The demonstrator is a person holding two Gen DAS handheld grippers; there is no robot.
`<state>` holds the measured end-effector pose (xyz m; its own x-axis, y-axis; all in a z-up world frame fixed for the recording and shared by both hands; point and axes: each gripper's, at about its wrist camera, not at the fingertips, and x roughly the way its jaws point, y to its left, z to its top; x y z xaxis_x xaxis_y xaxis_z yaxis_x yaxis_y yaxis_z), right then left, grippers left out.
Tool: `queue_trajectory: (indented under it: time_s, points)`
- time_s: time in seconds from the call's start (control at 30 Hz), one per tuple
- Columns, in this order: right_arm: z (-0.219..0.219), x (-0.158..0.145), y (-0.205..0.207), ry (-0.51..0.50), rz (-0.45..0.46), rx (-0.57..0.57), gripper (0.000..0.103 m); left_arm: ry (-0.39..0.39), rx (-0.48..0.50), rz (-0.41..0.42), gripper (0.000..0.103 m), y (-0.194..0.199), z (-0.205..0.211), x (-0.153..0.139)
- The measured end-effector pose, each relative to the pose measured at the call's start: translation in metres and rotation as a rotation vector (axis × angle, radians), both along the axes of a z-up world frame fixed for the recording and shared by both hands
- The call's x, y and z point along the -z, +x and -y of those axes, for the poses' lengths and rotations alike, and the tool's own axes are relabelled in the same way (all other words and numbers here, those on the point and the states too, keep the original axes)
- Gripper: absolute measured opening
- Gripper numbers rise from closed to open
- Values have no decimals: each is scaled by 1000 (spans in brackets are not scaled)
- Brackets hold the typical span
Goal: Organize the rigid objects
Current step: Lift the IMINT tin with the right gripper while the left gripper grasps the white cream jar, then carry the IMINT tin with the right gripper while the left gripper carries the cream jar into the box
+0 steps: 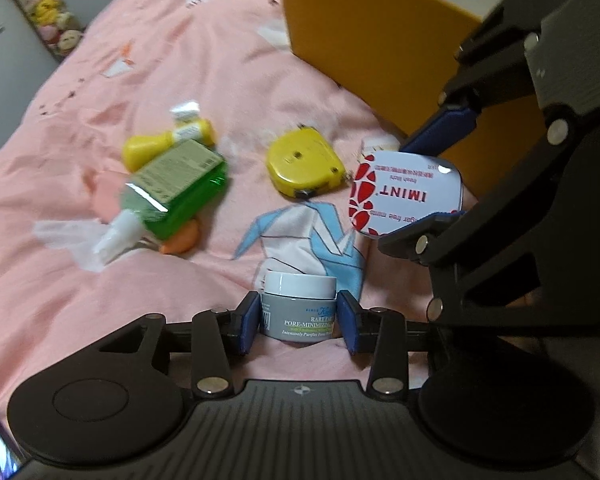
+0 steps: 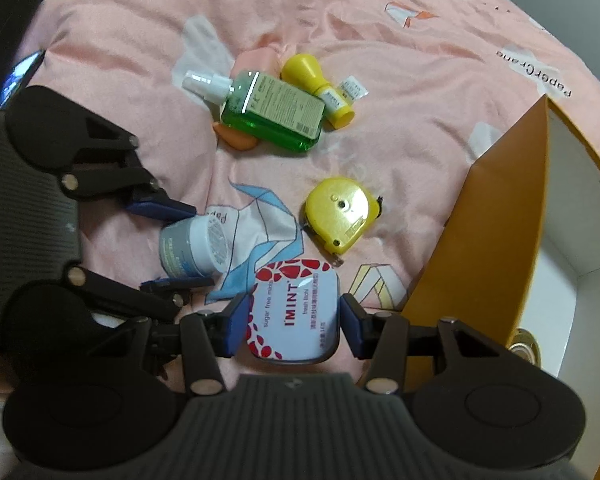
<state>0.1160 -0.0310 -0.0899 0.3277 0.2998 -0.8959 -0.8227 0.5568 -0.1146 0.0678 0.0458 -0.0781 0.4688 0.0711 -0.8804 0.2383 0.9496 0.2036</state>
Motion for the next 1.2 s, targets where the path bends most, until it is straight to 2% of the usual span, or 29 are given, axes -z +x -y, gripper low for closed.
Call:
queue_trajectory:
  time_s: [0.27,0.5,0.73,0.83,1.03,1.2]
  points:
    - [7,-25,0,45,60,6,49,-88,-127,101,47,-8,-18,-33]
    - [22,-55,6,107,105,33,49,-128,-149,192,47,-7,-15,-65]
    - [53,-95,15,189,159,96,49,-162,-101,281,47,1,6,-93]
    - [71,-104,20,189,184,137,49,-177,-56,299,47,6,20,-100]
    - [104,-104,36,161,183,213,49,-204,23,309,47,23,46,-106]
    - [133,-98,53,151,148,283,49,-228,89,306,47,41,61,-111]
